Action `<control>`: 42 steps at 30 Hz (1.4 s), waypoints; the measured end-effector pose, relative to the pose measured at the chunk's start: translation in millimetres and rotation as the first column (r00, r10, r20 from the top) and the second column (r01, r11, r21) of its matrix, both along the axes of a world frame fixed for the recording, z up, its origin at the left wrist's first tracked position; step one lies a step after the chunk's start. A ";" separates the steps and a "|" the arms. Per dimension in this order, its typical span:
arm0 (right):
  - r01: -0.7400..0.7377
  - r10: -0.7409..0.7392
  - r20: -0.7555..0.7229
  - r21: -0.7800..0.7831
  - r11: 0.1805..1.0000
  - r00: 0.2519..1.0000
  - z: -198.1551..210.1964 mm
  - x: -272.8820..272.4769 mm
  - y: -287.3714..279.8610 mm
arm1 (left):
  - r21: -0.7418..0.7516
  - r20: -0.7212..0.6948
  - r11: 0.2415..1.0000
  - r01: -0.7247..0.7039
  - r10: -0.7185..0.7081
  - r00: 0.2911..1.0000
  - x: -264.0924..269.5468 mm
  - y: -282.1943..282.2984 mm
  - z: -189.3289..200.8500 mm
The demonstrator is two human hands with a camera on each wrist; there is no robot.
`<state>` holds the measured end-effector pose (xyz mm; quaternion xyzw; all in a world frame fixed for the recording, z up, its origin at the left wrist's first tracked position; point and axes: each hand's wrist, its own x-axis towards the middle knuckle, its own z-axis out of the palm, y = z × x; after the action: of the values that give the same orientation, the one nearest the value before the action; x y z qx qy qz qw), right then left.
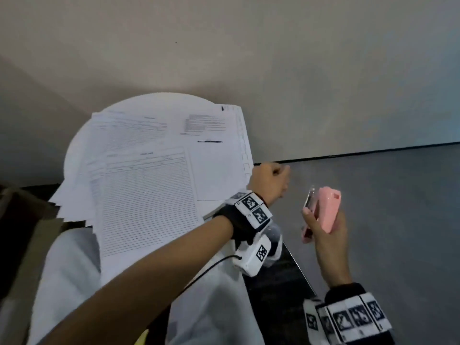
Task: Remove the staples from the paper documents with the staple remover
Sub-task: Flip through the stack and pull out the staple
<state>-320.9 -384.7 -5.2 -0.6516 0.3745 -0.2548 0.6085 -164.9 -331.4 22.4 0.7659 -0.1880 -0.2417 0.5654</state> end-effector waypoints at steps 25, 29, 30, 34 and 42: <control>-0.294 0.171 -0.424 -0.243 0.924 0.890 -24.1 265.3 145.9 | 0.554 0.082 0.655 -0.514 0.571 0.817 121.4 278.8 -40.7; -0.286 0.196 -0.348 -0.229 0.930 0.917 -20.0 261.9 140.2 | 0.301 0.213 0.673 -0.675 0.643 0.736 111.8 280.2 -46.3; -0.292 0.208 -0.335 -0.221 0.931 0.919 -18.7 262.2 140.0 | 0.284 0.230 0.650 -0.705 0.668 0.708 109.2 281.3 -47.9; -0.420 0.325 -0.385 -0.194 0.886 0.864 -18.0 265.5 144.0 | 0.397 0.269 0.533 -0.747 0.711 0.650 100.4 284.7 -55.1; -0.560 0.388 -0.516 -0.231 0.796 0.764 -22.3 269.5 165.4 | 0.394 0.186 0.563 -0.727 0.726 0.663 107.6 287.7 -50.9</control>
<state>-51.4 -219.3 -27.6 -0.8688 0.2670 -0.0004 0.4171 -57.4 -43.7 -28.5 0.8809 0.2015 -0.0222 0.4277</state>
